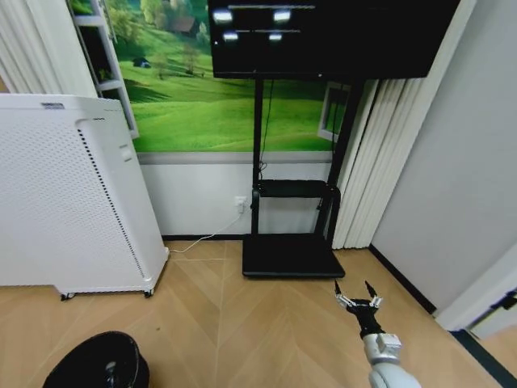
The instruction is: Pick up the trash bin and place the garbage on the floor into it.
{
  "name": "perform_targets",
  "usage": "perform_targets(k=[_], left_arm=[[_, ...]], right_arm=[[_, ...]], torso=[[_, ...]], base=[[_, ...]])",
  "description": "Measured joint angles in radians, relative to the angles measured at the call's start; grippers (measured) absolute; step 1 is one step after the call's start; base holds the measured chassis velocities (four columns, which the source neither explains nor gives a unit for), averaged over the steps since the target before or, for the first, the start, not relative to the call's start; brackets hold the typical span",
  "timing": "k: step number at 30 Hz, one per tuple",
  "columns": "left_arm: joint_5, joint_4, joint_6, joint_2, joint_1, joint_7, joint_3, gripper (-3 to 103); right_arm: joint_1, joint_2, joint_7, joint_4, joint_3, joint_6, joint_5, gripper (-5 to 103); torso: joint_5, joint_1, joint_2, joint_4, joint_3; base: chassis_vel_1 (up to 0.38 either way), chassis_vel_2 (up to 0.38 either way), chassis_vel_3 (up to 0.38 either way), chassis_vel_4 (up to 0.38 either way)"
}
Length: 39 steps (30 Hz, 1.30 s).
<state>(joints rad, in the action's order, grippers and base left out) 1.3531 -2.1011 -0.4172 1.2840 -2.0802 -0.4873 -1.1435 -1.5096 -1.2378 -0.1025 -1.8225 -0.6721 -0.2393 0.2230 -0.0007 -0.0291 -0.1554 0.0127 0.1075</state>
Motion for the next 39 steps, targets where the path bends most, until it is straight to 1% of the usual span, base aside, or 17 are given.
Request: perform_targets(k=[3, 4, 5, 7, 12, 17, 21, 32, 39], left_arm=[[0.009, 0.001, -0.008, 0.005, 0.002, -0.013, 0.013, 1], [-0.002, 0.003, -0.007, 0.01, 0.003, -0.018, 0.019, 1], [-0.009, 0.006, -0.005, 0.015, 0.003, -0.024, 0.024, 1], [-0.011, 0.013, -0.005, 0.017, 0.003, -0.032, 0.036, 1], [-0.01, 0.032, -0.005, 0.021, 0.01, -0.04, 0.058, 1], [-0.005, 0.05, -0.005, 0.032, 0.023, -0.056, 0.075, 1], [-0.021, 0.055, 0.004, 0.04, 0.022, -0.061, 0.074, 1], [-0.02, 0.091, 0.009, 0.012, 0.051, -0.059, 0.065, 1], [0.004, 0.111, 0.007, -0.003, 0.069, -0.066, 0.066, 1]], right_arm=[[0.001, 0.003, -0.001, 0.0, 0.004, -0.001, 0.0, 100], [0.004, 0.006, -0.001, 0.0, 0.005, -0.001, 0.0, 100], [0.007, 0.008, -0.001, 0.002, 0.005, -0.001, -0.001, 100], [0.012, 0.011, -0.002, 0.005, 0.005, 0.0, -0.001, 100], [0.014, 0.013, -0.003, 0.009, 0.004, 0.0, -0.002, 100], [0.009, 0.014, -0.003, 0.013, 0.0, 0.0, -0.001, 100], [0.012, 0.017, -0.004, 0.02, 0.0, 0.0, 0.0, 100], [-0.001, 0.011, -0.007, 0.022, 0.004, -0.001, 0.0, 100], [-0.006, 0.009, -0.01, 0.02, 0.001, -0.004, -0.002, 100]], torso=[[0.0004, 0.0, 0.0, 0.0003, 0.0], [0.0008, 0.0, 0.0, 0.0002, 0.0], [0.0006, 0.0, 0.0, -0.0005, 0.0], [0.0012, 0.0, 0.0, -0.0003, 0.0], [0.0009, 0.0, 0.0, 0.0003, 0.0], [0.0006, 0.0, 0.0, 0.0001, 0.0], [0.0007, 0.0, 0.0, -0.0003, 0.0], [0.0007, 0.0, 0.0, 0.0, 0.0], [0.0007, 0.0, 0.0, -0.0001, 0.0]], base=[[0.172, 0.089, -0.146, -0.144], [0.071, 0.046, -0.012, -0.072], [0.008, 0.008, -0.012, -0.072], [-0.024, -0.016, 0.062, 0.038], [-0.072, -0.049, 0.063, 0.059], [-0.012, -0.007, 0.009, 0.007], [0.0, 0.0, 0.0, 0.0], [0.0, 0.0, 0.0, 0.0], [0.0, 0.0, 0.0, 0.0]])
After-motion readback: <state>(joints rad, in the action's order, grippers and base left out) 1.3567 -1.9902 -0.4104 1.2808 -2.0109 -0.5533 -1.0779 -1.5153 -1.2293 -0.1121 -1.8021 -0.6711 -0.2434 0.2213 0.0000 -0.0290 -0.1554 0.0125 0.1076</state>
